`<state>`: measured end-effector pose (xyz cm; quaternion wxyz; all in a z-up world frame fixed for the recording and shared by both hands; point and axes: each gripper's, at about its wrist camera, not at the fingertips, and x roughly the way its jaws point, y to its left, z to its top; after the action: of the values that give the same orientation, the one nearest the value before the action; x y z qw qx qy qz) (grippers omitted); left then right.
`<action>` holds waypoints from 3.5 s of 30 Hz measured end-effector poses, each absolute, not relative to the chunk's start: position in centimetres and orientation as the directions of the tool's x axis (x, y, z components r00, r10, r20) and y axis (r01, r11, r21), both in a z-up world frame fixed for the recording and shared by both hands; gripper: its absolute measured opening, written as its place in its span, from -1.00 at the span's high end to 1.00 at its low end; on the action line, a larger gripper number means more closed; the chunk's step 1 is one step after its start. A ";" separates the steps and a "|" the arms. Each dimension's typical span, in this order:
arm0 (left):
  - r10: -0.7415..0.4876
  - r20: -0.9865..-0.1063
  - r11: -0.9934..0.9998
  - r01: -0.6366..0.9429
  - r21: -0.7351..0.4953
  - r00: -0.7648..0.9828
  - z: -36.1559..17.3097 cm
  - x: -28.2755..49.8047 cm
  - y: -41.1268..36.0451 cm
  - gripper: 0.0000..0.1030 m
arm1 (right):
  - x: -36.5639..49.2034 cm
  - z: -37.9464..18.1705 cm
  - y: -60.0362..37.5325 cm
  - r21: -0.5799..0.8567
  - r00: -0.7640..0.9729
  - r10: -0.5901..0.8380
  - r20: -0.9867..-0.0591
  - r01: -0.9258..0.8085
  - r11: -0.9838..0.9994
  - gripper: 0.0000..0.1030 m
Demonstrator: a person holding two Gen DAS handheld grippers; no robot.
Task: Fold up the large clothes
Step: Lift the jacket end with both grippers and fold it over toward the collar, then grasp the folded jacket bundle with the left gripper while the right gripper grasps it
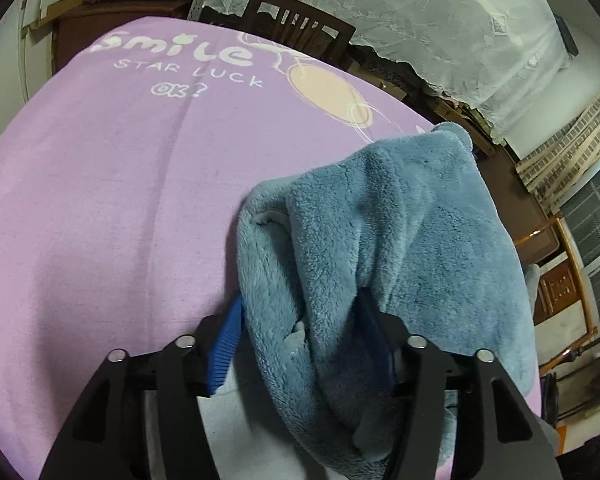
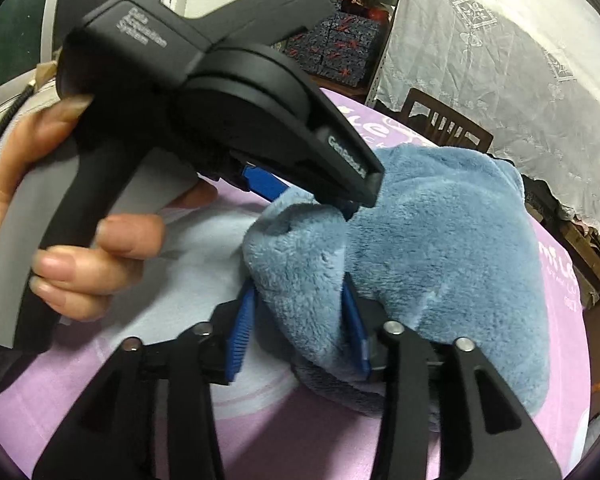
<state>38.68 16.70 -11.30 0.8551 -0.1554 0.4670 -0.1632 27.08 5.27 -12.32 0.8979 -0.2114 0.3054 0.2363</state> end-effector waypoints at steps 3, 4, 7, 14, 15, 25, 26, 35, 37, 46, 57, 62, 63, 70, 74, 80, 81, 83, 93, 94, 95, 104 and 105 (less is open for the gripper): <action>-0.419 -0.743 0.898 0.119 -0.423 0.522 -11.0 38.5 17.4 -0.36 | 25.3 -11.5 5.2 -0.248 0.703 0.309 -0.641 -0.571 0.783 0.02; -0.413 -0.742 0.899 0.108 -0.424 0.528 -10.8 38.3 17.7 -0.36 | 24.3 -10.9 4.7 -0.243 0.701 0.325 -0.635 -0.580 0.777 0.00; -0.370 -0.735 0.913 0.077 -0.400 0.568 -9.7 37.3 18.6 -0.32 | 21.2 -9.3 3.1 -0.219 0.708 0.358 -0.608 -0.583 0.782 -0.08; -0.349 -0.658 0.918 0.102 -0.383 0.667 -5.6 33.4 18.0 -0.32 | 20.4 -3.5 -3.3 -0.096 0.743 0.424 -0.518 -0.544 0.834 -0.09; -0.351 -0.652 0.919 0.115 -0.376 0.672 -5.0 33.2 17.3 -0.32 | 20.7 -2.7 -3.9 -0.074 0.743 0.432 -0.511 -0.538 0.840 -0.09; -0.316 -0.691 0.945 0.148 -0.292 0.650 -5.2 36.0 12.1 -0.32 | 31.7 -2.3 -7.0 0.187 0.708 0.420 -0.568 -0.386 0.903 0.22; -0.319 -0.707 0.943 0.139 -0.302 0.631 -6.2 36.7 11.9 -0.32 | 32.5 -3.0 -7.1 0.206 0.699 0.418 -0.580 -0.370 0.906 0.22; -0.451 -0.709 0.877 0.123 -0.464 0.541 -11.2 38.6 13.2 -0.46 | 34.4 -9.0 -8.3 0.285 0.640 0.435 -0.634 -0.330 0.900 0.26; -0.455 -0.709 0.876 0.127 -0.466 0.538 -11.6 38.5 12.9 -0.51 | 34.1 -9.8 -8.9 0.316 0.636 0.462 -0.619 -0.337 0.887 0.26; -0.441 -0.712 0.883 0.122 -0.453 0.547 -11.0 38.3 12.9 -0.55 | 33.8 -9.9 -9.5 0.346 0.623 0.495 -0.605 -0.354 0.869 0.26; -0.457 -0.660 0.850 0.075 -0.521 0.596 -7.6 34.2 14.0 -0.67 | 32.1 -4.6 -15.4 0.472 0.685 0.576 -0.447 -0.367 0.802 -0.58; -0.489 -0.708 0.839 0.055 -0.541 0.509 -10.0 35.0 13.0 -0.68 | 34.0 -7.1 -16.6 0.600 0.582 0.654 -0.484 -0.323 0.732 -0.64; -0.494 -0.711 0.838 0.055 -0.543 0.501 -10.2 35.1 12.9 -0.69 | 34.3 -7.6 -16.4 0.603 0.565 0.656 -0.500 -0.317 0.732 -0.65; -0.582 -0.657 0.770 0.067 -0.634 0.479 -12.0 36.1 12.9 -0.75 | 35.1 -10.8 -14.2 0.609 0.463 0.668 -0.583 -0.295 0.736 -0.76; -0.605 -0.635 0.755 0.091 -0.650 0.480 -12.1 36.1 12.8 -0.76 | 35.3 -11.7 -14.0 0.632 0.440 0.682 -0.584 -0.281 0.722 -0.81; -0.652 -0.594 0.709 0.103 -0.698 0.471 -12.6 36.9 12.9 -0.77 | 36.0 -13.6 -14.4 0.745 0.374 0.761 -0.531 -0.223 0.629 -0.83; -0.653 -0.594 0.710 0.107 -0.697 0.470 -12.6 36.9 12.7 -0.77 | 36.3 -13.7 -14.4 0.757 0.366 0.770 -0.522 -0.217 0.616 -0.83; -0.641 -0.603 0.726 0.120 -0.677 0.474 -12.7 36.9 12.0 -0.78 | 36.2 -13.6 -14.2 0.757 0.367 0.773 -0.517 -0.226 0.613 -0.86; -0.609 -0.622 0.758 0.131 -0.639 0.492 -12.7 36.8 11.0 -0.76 | 35.9 -13.6 -12.3 0.710 0.405 0.751 -0.522 -0.281 0.645 -0.86; -0.606 -0.624 0.762 0.134 -0.634 0.494 -12.7 36.8 10.8 -0.75 | 35.9 -13.6 -12.3 0.714 0.403 0.756 -0.515 -0.286 0.639 -0.84; -0.603 -0.624 0.763 0.131 -0.633 0.498 -12.6 36.6 10.9 -0.75 | 35.7 -13.6 -12.1 0.720 0.400 0.765 -0.505 -0.292 0.629 -0.82; -0.644 -0.582 0.731 0.173 -0.660 0.497 -11.7 35.6 10.8 -0.69 | 34.8 -13.1 -12.9 0.799 0.391 0.828 -0.401 -0.293 0.525 -0.35; -0.647 -0.576 0.728 0.180 -0.662 0.499 -11.4 35.4 10.8 -0.69 | 34.8 -13.0 -13.0 0.810 0.387 0.839 -0.384 -0.294 0.507 -0.34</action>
<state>35.38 10.79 -11.35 0.8227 -0.2699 0.4325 -0.2515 34.79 -13.01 -12.99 0.7642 0.3306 0.4115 0.3707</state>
